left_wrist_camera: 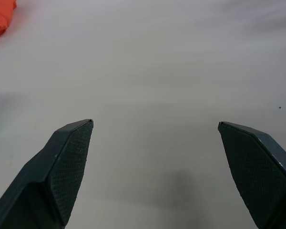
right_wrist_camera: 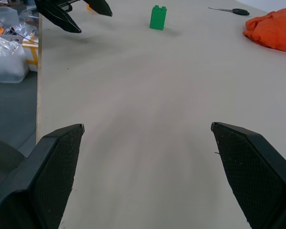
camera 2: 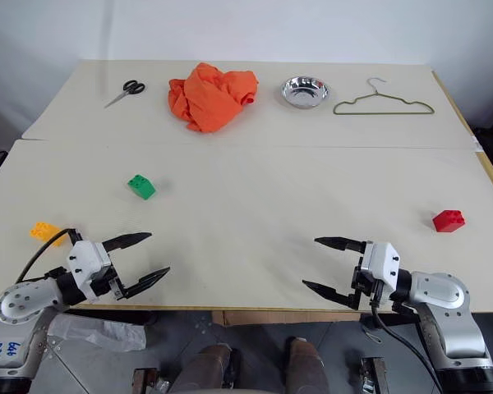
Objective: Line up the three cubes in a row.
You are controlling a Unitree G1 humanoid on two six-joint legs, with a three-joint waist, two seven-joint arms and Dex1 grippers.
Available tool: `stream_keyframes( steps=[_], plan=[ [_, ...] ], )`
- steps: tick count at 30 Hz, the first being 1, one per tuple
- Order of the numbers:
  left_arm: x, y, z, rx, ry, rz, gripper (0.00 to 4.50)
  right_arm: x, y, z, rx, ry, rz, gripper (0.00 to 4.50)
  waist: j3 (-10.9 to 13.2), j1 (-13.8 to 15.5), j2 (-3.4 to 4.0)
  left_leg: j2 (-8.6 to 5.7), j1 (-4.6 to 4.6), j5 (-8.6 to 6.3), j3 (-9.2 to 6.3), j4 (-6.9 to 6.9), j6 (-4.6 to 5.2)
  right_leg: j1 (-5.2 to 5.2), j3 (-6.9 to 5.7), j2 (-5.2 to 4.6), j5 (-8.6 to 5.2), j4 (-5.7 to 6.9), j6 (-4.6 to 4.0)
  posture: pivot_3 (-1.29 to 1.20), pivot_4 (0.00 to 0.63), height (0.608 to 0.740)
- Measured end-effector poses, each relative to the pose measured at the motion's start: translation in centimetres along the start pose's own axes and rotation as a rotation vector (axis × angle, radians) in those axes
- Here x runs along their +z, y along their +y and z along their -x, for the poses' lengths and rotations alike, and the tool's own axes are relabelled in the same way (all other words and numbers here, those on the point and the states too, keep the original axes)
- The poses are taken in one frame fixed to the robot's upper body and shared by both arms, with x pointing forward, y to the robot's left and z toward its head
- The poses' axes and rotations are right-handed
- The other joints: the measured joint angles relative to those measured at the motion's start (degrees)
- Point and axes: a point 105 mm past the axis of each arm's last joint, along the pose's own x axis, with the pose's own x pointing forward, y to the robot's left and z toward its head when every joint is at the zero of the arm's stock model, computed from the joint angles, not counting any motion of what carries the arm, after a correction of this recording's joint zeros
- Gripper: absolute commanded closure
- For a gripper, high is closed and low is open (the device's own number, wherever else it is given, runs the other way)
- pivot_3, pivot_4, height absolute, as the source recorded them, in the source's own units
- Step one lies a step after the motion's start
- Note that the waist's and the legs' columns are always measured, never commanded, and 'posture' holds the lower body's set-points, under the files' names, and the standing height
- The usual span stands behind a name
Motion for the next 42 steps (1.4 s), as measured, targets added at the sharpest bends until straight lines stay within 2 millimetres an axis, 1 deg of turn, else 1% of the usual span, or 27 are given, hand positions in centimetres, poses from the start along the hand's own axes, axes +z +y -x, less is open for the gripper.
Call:
stream_keyframes(
  steps=[4,7,8,10,12,14,16,18,19,21,23,24,26,28,31,33,35,36,39,42],
  plan=[
    [0.3,0.2,-0.1,0.010,-0.012,-0.009,0.04,0.0,-0.1,0.0,-0.014,0.001,0.003,0.00,0.0,0.0,0.00,0.00,0.00,0.00,0.00,0.00,0.00,0.00,0.00,0.00,0.00,0.00,0.00,0.00,0.150,0.740],
    [1.1,0.4,-0.6,0.007,-0.048,0.018,0.04,0.2,-1.0,0.8,-0.101,0.006,0.008,0.00,0.0,0.2,0.00,-0.01,-0.01,0.00,-0.01,0.02,0.00,0.01,-0.01,-0.01,0.00,0.01,0.00,0.00,0.150,0.740],
    [1.4,0.2,-0.9,-0.006,-0.058,0.038,0.04,0.5,-1.4,1.4,-0.156,0.004,0.010,0.00,0.0,0.2,0.00,-0.02,-0.04,0.00,-0.02,0.02,0.01,0.01,0.00,-0.02,0.01,0.00,0.01,0.00,0.150,0.740],
    [2.1,-0.1,-1.6,-0.037,-0.081,0.080,0.04,1.1,-2.6,3.2,-0.293,0.014,0.020,0.00,0.0,0.4,0.00,-0.02,-0.04,-0.01,-0.04,0.02,0.01,0.01,-0.01,-0.02,0.00,0.00,0.01,0.00,0.150,0.740],
    [3.2,0.0,-2.8,-0.067,-0.115,0.066,0.04,1.5,-3.7,5.7,-0.470,0.022,0.032,0.00,0.0,0.7,0.00,-0.03,-0.03,-0.01,-0.04,0.03,0.01,0.03,-0.02,0.00,0.01,0.00,0.01,0.00,0.150,0.740],
    [4.4,-0.1,-3.9,-0.095,-0.154,0.040,0.04,1.4,-4.3,8.3,-0.633,0.035,0.028,0.00,0.0,0.7,0.00,-0.04,0.00,-0.01,0.00,0.02,0.01,0.04,0.00,0.02,0.01,0.03,0.02,0.00,0.150,0.740],
    [4.8,-0.4,-4.8,-0.123,-0.171,0.037,0.04,1.1,-4.6,10.1,-0.756,0.039,0.018,0.00,0.0,0.4,0.01,-0.03,0.02,0.00,0.02,0.01,0.00,0.03,0.01,0.04,0.01,0.05,0.02,0.00,0.150,0.740],
    [5.6,-1.2,-6.5,-0.175,-0.203,0.027,0.04,-0.1,-4.8,13.0,-0.929,0.061,-0.012,0.00,0.0,0.2,0.03,-0.04,0.03,0.00,0.06,0.02,0.00,0.04,0.03,0.05,0.01,0.08,0.02,0.00,0.150,0.740],
    [5.6,-1.8,-7.6,-0.211,-0.203,0.010,0.04,-0.9,-4.7,14.5,-1.006,0.084,-0.027,0.00,0.0,0.2,0.06,-0.12,0.06,0.01,0.05,0.01,0.02,0.05,0.02,0.07,0.01,0.11,0.03,0.00,0.150,0.740],
    [5.2,-2.9,-9.6,-0.266,-0.199,0.029,0.04,-2.7,-3.9,16.8,-1.143,0.108,-0.087,0.00,-0.1,0.2,0.11,-0.15,0.05,0.03,0.10,-0.01,0.05,0.03,0.06,0.13,0.01,0.14,0.03,0.00,0.150,0.740],
    [5.3,-4.0,-10.6,-0.319,-0.202,0.051,0.04,-4.2,-3.4,18.0,-1.229,0.120,-0.145,0.00,-0.1,-0.2,0.12,-0.14,0.04,0.03,0.17,-0.01,0.05,-0.05,0.15,0.09,0.01,0.19,0.03,0.00,0.150,0.740],
    [5.4,-4.4,-10.9,-0.346,-0.201,0.042,0.04,-4.7,-3.2,18.4,-1.255,0.131,-0.164,0.00,-0.1,-0.6,0.14,-0.11,0.05,0.03,0.25,-0.02,0.05,-0.07,0.22,0.08,0.01,0.30,0.03,0.00,0.150,0.740],
    [5.5,-4.5,-10.8,-0.368,-0.198,0.031,0.04,-4.6,-3.8,18.4,-1.274,0.115,-0.160,0.00,-0.1,-1.5,0.21,-0.03,0.13,0.05,0.35,-0.03,0.03,-0.08,0.30,0.10,0.01,0.33,0.03,0.00,0.150,0.740],
    [5.5,-4.5,-10.7,-0.381,-0.193,0.039,0.04,-3.8,-5.7,18.0,-1.283,0.091,-0.139,0.00,-0.1,-1.9,0.28,0.00,0.31,0.06,0.61,-0.02,0.03,-0.07,0.53,0.12,0.01,0.43,0.03,0.00,0.150,0.740],
    [5.5,-4.7,-10.6,-0.401,-0.193,0.058,0.04,-1.5,-9.3,17.7,-1.270,0.092,-0.076,0.00,-0.1,-1.6,0.30,0.01,0.57,0.08,0.79,-0.02,0.07,0.04,0.71,0.11,0.01,0.54,0.03,0.00,0.150,0.740],
    [5.5,-4.8,-10.6,-0.409,-0.191,0.070,0.04,-0.8,-11.3,17.7,-1.266,0.106,-0.091,0.00,0.0,-1.2,0.29,0.03,0.59,0.08,0.75,-0.01,0.08,0.07,0.70,0.11,0.00,0.54,0.02,0.00,0.150,0.740],
    [5.4,-4.9,-10.7,-0.412,-0.189,0.078,0.04,-1.6,-12.5,17.6,-1.235,0.157,-0.161,0.00,0.0,-0.6,0.28,0.03,0.57,0.06,0.75,-0.01,0.11,0.07,0.71,0.10,0.01,0.51,0.02,0.00,0.150,0.740],
    [5.5,-4.9,-10.7,-0.413,-0.192,0.080,0.04,-2.1,-12.6,17.4,-1.217,0.180,-0.195,0.00,0.0,-0.3,0.29,0.03,0.55,0.06,0.75,-0.02,0.13,0.06,0.70,0.10,0.01,0.49,0.02,0.00,0.150,0.740],
    [5.5,-5.1,-10.8,-0.414,-0.199,0.085,0.04,-4.7,-12.6,16.6,-1.150,0.260,-0.316,0.00,0.0,0.0,0.29,0.00,0.48,0.03,0.75,-0.01,0.17,0.04,0.68,0.08,0.01,0.44,0.02,0.00,0.150,0.740],
    [5.6,-5.5,-10.9,-0.420,-0.207,0.091,0.04,-4.9,-13.5,16.9,-1.167,0.271,-0.345,0.00,0.0,-0.1,0.27,-0.02,0.48,0.01,0.81,0.04,0.20,0.06,0.71,0.07,0.04,0.39,0.08,0.00,0.150,0.740]
  ],
)
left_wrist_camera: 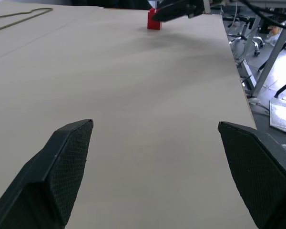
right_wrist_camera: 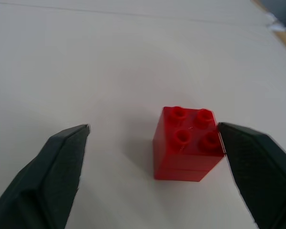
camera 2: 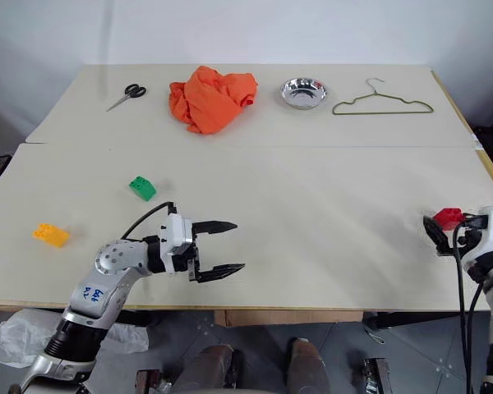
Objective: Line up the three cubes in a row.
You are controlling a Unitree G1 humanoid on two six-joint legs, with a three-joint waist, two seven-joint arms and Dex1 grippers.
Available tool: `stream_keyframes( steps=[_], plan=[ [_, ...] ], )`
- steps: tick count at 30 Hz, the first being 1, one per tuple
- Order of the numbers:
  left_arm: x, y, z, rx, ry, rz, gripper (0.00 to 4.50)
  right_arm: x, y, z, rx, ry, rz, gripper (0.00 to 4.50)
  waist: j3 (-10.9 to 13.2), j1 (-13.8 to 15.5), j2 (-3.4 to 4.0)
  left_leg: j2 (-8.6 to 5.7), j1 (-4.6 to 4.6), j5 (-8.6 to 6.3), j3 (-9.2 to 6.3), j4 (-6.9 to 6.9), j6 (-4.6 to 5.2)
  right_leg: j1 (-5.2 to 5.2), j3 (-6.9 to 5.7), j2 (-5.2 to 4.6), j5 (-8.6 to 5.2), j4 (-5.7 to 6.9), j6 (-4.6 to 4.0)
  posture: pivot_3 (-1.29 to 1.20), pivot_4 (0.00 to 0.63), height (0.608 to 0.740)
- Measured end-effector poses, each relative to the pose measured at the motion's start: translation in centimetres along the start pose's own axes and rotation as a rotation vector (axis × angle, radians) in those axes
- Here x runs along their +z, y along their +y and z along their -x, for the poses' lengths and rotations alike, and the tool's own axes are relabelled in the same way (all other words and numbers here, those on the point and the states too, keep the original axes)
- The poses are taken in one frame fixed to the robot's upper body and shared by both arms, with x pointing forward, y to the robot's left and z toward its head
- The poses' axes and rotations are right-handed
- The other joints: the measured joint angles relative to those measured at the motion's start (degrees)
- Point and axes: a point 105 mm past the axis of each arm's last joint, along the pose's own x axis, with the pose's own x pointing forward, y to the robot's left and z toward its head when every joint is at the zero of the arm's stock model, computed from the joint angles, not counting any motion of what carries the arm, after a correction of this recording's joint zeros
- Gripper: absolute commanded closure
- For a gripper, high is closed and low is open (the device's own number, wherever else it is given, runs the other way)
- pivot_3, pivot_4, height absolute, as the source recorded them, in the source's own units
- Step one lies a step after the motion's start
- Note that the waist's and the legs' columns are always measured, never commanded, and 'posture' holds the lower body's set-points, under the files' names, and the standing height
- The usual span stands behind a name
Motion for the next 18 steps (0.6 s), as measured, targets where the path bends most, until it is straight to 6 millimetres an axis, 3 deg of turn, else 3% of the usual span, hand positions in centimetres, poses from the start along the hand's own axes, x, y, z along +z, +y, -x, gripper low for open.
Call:
stream_keyframes(
  steps=[3,10,13,18],
  plan=[
    [-0.1,-0.1,-0.1,-0.001,-0.003,0.006,0.00,0.0,-0.3,-0.5,-0.017,0.006,-0.003,0.64,0.0,0.0,0.00,0.01,0.00,0.00,0.00,0.00,-0.01,-0.01,-0.01,0.02,0.00,0.01,0.00,0.00,0.150,0.740],
    [-0.3,-0.2,-0.1,0.003,0.001,0.017,0.00,0.5,0.7,-1.3,0.023,-0.030,0.017,3.06,0.0,-0.7,-0.01,0.05,0.01,0.00,0.01,-0.01,-0.03,0.00,-0.01,0.05,0.00,0.01,0.00,0.00,0.150,0.740],
    [-0.3,-0.2,0.0,0.003,0.004,0.016,0.00,0.8,0.9,-1.4,0.038,-0.047,0.029,3.53,0.0,-0.9,-0.07,0.05,0.04,0.00,0.01,0.00,-0.03,0.03,-0.01,0.05,0.00,0.00,0.00,0.00,0.150,0.740],
    [-0.3,0.0,0.3,0.012,0.010,0.012,0.00,0.8,1.0,-1.4,0.045,-0.063,0.046,3.54,0.0,-1.2,-0.07,0.06,0.04,0.00,0.00,-0.01,-0.03,0.02,0.00,0.04,0.00,0.01,0.01,0.00,0.150,0.740]
  ],
)
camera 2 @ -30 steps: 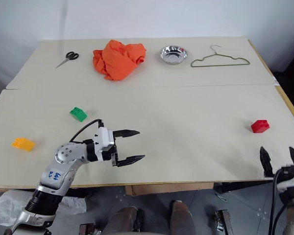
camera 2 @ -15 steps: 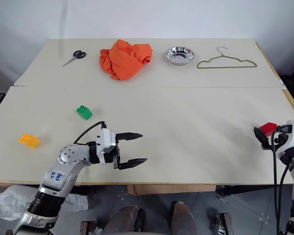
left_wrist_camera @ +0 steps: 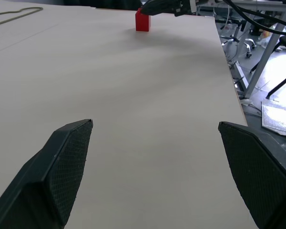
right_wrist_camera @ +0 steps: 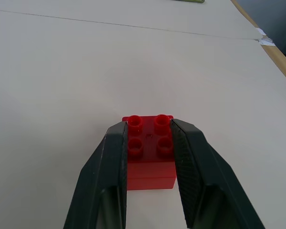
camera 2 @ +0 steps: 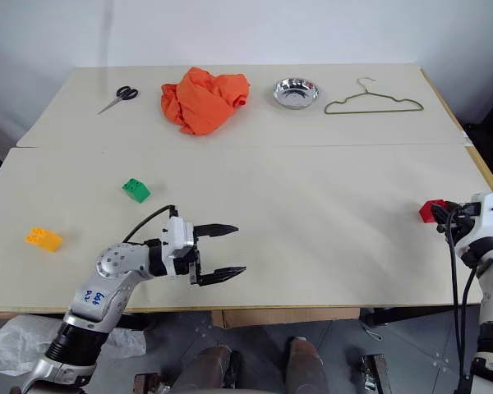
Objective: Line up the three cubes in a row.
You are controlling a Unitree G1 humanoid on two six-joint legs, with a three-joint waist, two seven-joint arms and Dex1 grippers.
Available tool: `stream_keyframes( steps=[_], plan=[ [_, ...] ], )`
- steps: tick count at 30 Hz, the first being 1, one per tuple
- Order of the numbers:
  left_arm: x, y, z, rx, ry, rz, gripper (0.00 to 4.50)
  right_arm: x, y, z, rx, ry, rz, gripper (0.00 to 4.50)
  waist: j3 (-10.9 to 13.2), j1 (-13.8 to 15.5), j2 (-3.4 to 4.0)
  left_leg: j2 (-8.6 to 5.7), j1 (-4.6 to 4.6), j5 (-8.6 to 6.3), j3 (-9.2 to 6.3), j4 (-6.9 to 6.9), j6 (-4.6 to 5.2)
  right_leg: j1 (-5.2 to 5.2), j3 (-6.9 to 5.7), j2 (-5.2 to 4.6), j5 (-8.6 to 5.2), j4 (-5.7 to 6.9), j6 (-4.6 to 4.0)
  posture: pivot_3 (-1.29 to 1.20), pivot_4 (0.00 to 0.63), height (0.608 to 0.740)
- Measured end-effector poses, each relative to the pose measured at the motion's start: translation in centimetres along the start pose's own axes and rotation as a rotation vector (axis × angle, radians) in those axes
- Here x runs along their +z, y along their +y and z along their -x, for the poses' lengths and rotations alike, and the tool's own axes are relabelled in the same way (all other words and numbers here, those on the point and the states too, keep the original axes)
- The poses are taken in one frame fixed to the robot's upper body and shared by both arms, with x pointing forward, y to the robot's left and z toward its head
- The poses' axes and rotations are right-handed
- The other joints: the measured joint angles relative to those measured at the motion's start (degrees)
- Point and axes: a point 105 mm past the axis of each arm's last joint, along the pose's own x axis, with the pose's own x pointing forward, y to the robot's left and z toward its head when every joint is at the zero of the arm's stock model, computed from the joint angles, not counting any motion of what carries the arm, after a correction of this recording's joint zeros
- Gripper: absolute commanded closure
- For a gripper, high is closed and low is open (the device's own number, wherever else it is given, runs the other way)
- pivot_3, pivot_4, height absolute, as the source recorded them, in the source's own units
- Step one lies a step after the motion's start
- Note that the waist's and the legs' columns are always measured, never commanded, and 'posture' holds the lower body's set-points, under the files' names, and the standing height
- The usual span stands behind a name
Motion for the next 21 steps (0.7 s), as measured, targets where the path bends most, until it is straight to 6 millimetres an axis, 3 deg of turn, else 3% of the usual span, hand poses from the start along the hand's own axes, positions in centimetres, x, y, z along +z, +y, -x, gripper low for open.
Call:
stream_keyframes(
  steps=[2,13,21],
  plan=[
    [0.00,0.01,0.01,0.001,0.000,0.000,0.00,-0.04,0.02,0.01,0.000,0.000,-0.002,3.54,0.0,0.0,0.00,0.00,0.00,0.00,0.00,0.00,0.00,0.00,0.00,0.00,0.00,-0.01,0.00,0.00,0.150,0.740],
    [-0.08,-0.05,0.04,0.002,0.001,0.003,0.00,-0.65,0.03,0.21,0.007,0.013,-0.001,0.03,0.0,0.0,0.02,-0.01,-0.01,0.00,0.00,-0.01,0.00,-0.01,0.01,-0.02,0.00,-0.04,0.00,0.00,0.150,0.740],
    [-0.08,-0.09,0.05,0.000,0.001,0.003,0.00,0.03,-0.22,-0.57,-0.008,-0.006,-0.014,0.03,0.0,0.0,0.02,0.00,-0.02,0.00,0.00,-0.03,0.00,-0.02,0.00,-0.02,0.00,-0.06,0.00,0.00,0.150,0.740]
  ],
)
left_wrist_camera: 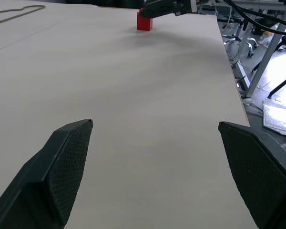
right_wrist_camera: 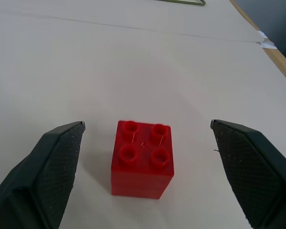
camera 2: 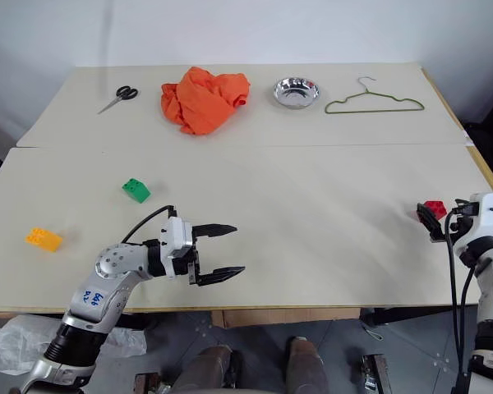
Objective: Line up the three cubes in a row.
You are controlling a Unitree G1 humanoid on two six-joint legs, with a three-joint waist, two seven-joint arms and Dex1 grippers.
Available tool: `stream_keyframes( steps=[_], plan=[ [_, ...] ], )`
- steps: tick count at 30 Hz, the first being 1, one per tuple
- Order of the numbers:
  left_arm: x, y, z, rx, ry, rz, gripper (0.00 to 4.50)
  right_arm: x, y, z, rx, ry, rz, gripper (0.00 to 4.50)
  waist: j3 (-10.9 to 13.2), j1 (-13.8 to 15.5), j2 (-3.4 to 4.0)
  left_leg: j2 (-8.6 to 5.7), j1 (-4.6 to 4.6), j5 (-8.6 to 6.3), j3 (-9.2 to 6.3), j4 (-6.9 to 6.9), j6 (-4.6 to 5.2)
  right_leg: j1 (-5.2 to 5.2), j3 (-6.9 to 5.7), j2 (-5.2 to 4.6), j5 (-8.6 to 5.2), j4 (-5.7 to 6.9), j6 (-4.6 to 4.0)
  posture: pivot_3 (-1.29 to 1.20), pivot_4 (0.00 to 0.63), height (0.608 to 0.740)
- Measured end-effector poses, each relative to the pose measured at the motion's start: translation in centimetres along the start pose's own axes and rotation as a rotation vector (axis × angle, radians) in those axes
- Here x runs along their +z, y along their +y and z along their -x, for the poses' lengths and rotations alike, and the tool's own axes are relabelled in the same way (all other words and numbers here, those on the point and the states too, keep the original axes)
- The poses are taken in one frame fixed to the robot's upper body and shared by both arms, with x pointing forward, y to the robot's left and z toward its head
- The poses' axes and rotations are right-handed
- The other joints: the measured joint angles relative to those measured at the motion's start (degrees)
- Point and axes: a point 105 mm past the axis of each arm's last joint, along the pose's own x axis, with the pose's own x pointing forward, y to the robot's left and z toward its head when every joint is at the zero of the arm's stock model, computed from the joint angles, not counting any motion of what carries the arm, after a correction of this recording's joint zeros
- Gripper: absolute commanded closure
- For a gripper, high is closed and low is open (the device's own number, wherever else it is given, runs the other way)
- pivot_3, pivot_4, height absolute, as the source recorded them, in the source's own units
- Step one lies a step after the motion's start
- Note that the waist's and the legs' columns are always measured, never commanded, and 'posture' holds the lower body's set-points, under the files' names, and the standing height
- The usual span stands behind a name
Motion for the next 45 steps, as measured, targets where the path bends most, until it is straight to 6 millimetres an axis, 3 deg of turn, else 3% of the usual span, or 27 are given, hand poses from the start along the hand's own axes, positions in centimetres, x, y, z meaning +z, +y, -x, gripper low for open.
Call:
stream_keyframes(
  steps=[5,8,15,16,19,22,29,32,34,38,45],
  plan=[
    [0.0,0.0,0.1,-0.002,0.004,-0.004,0.00,-2.2,0.2,-0.6,0.006,0.110,0.002,0.03,0.0,0.0,0.01,0.00,-0.01,0.00,0.00,-0.01,0.00,0.00,0.00,-0.01,0.00,-0.01,0.00,0.00,0.150,0.740],
    [0.1,0.0,0.1,-0.003,0.005,-0.006,0.00,-2.4,0.1,-0.9,0.003,0.127,0.012,0.60,0.0,-0.1,0.01,0.00,-0.01,0.00,0.01,0.00,0.00,0.00,0.00,-0.01,0.00,-0.01,0.00,0.00,0.150,0.740],
    [0.0,0.1,0.3,0.003,0.011,-0.010,0.00,-2.2,0.1,-1.3,0.013,0.116,0.006,2.82,0.0,-0.1,0.02,0.00,-0.03,0.00,0.00,-0.02,0.00,-0.01,-0.01,0.00,0.00,-0.05,0.01,0.00,0.150,0.740],
    [0.1,0.2,0.3,0.006,0.011,-0.011,0.00,-2.0,0.3,-1.3,0.031,0.108,0.003,3.01,0.0,-0.1,0.02,0.00,-0.03,0.00,0.00,-0.02,0.00,-0.01,-0.01,0.00,0.01,-0.06,0.01,0.00,0.150,0.740],
    [0.0,0.1,0.6,0.016,0.014,-0.014,0.00,-1.3,1.4,-1.5,0.107,0.061,-0.004,3.00,0.0,-0.1,0.02,0.00,-0.03,0.00,0.00,-0.03,0.00,-0.02,-0.02,0.00,0.01,-0.06,0.01,0.00,0.150,0.740],
    [-0.1,0.2,1.3,0.036,0.027,-0.022,0.00,0.7,3.7,-1.7,0.265,-0.014,0.034,3.00,0.0,-0.3,0.07,0.03,-0.03,0.00,0.02,-0.06,-0.01,-0.04,0.00,0.02,0.01,-0.07,0.01,0.00,0.150,0.740],
    [-0.9,0.5,5.6,0.133,0.079,0.015,0.00,5.1,18.2,-0.5,1.038,-0.001,0.194,3.00,0.1,-0.6,0.13,0.17,-0.06,-0.04,-0.05,-0.08,-0.12,-0.11,-0.03,0.09,-0.01,-0.11,-0.02,0.00,0.150,0.740],
    [-1.2,-0.3,7.2,0.136,0.111,0.009,0.00,5.6,22.9,0.6,1.295,0.009,0.288,3.00,0.1,-0.2,0.13,0.17,-0.11,-0.11,-0.12,-0.09,-0.12,-0.10,-0.08,0.06,-0.02,-0.25,-0.04,0.00,0.150,0.740],
    [-1.4,-0.4,8.1,0.166,0.117,0.012,0.00,4.3,25.4,0.9,1.418,0.031,0.361,3.00,0.1,0.3,0.12,0.12,-0.40,-0.12,-0.39,0.03,-0.10,-0.17,-0.36,-0.01,-0.02,-0.33,-0.05,0.00,0.150,0.740],
    [-1.6,-0.6,8.9,0.201,0.132,0.017,0.00,1.2,26.9,-0.1,1.476,0.096,0.421,3.00,0.1,0.8,0.12,-0.07,-0.66,-0.13,-0.66,0.08,-0.07,-0.24,-0.61,-0.12,-0.01,-0.40,-0.06,0.00,0.150,0.740],
    [-1.1,-1.2,8.7,0.221,0.124,-0.001,0.00,0.8,27.1,-1.9,1.452,0.073,0.446,3.00,0.1,-0.1,0.13,-0.05,-0.68,-0.13,-0.75,0.02,-0.08,-0.23,-0.74,-0.08,-0.01,-0.34,-0.06,0.00,0.150,0.740]
  ],
)
